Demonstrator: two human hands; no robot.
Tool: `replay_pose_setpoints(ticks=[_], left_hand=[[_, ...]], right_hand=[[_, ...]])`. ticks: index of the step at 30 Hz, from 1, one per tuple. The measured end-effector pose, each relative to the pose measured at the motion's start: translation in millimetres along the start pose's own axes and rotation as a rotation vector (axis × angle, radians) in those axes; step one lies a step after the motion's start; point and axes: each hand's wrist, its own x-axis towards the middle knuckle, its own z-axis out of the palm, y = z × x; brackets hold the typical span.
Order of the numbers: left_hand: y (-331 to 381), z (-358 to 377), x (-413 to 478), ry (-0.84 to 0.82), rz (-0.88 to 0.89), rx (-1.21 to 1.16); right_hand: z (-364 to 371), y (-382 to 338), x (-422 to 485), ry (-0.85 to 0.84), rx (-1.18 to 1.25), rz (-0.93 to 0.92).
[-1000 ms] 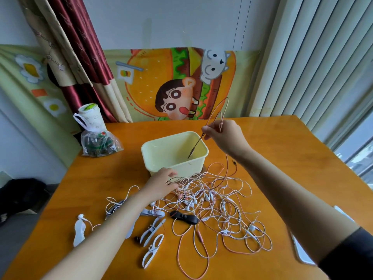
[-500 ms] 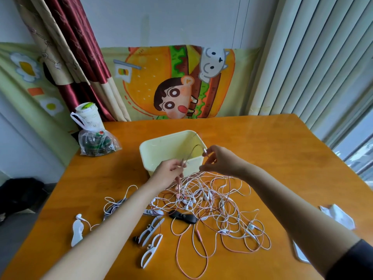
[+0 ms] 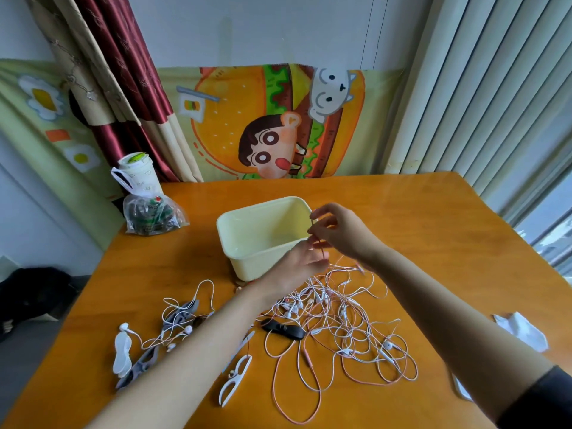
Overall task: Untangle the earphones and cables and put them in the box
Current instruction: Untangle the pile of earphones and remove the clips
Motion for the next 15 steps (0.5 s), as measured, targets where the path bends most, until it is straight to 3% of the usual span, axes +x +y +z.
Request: replay_pose_setpoints(ticks=[2, 6, 10, 12, 15], left_hand=[[-0.3, 8.9, 2.5, -0.003, -0.002, -0.053], [-20.7, 8.4, -0.2, -0.073, -0.011, 0.123], [-47.4, -12.5, -4.0, 0.048, -0.115, 0.274], [-51.2, -22.2, -2.0, 0.164, -0.127, 0.302], [-33.9, -25.0, 4.1, 0.214, -0.038, 0.385]], right_hand=[[-4.9, -3.4, 1.9, 0.066, -0.025, -0.049], [-30.2, 1.9, 8.7, 0.291, -0.012, -0.053], [-60.7, 23.4, 14.6, 0.482, -0.039, 0.024], [-65.6, 37.6, 13.9, 0.444, -0.217, 0.123], [-50.7, 46.7, 3.2, 0.144, -0.733, 0.261]])
